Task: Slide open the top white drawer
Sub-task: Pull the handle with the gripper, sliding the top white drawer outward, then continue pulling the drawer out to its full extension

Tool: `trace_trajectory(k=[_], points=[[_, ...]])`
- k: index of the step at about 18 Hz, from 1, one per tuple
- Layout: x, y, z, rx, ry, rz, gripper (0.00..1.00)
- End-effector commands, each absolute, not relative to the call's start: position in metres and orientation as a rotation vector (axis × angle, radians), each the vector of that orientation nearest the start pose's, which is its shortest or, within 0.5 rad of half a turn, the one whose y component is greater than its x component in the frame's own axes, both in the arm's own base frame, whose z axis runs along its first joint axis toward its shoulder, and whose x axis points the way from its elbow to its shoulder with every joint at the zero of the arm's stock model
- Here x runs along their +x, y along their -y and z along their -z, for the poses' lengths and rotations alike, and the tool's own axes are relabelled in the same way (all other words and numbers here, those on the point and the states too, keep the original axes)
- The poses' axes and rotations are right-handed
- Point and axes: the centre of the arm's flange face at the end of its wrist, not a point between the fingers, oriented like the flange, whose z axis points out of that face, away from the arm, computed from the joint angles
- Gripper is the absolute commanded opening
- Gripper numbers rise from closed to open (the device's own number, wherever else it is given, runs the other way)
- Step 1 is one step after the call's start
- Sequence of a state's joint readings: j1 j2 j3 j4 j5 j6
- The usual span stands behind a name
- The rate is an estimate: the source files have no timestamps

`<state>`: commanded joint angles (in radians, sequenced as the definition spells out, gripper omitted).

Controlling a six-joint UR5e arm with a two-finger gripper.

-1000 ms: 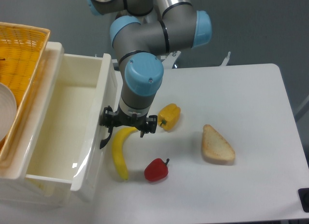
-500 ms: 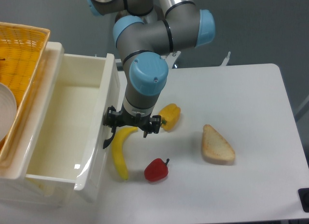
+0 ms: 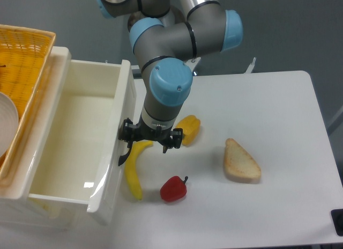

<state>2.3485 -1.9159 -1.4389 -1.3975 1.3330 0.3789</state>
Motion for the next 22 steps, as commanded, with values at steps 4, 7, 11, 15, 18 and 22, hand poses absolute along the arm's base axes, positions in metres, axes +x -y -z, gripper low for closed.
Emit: trace_trajectory(k=[4, 7, 11, 15, 18, 22], points=[[-0.330, -0.552, -0.381, -2.958, 0.614, 0.333, 1.00], [-0.333, -0.550, -0.381, -2.958, 0.614, 0.333, 1.00], [-0.337, -0.548, -0.381, -2.956, 0.623, 0.332, 1.00], [-0.339, -0.547, -0.380, -2.955, 0.628, 0.333, 1.00], [-0.343, -0.544, -0.380, -2.954, 0.623, 0.332, 1.00], [-0.345, -0.544, -0.380, -2.946, 0.619, 0.343, 1.00]])
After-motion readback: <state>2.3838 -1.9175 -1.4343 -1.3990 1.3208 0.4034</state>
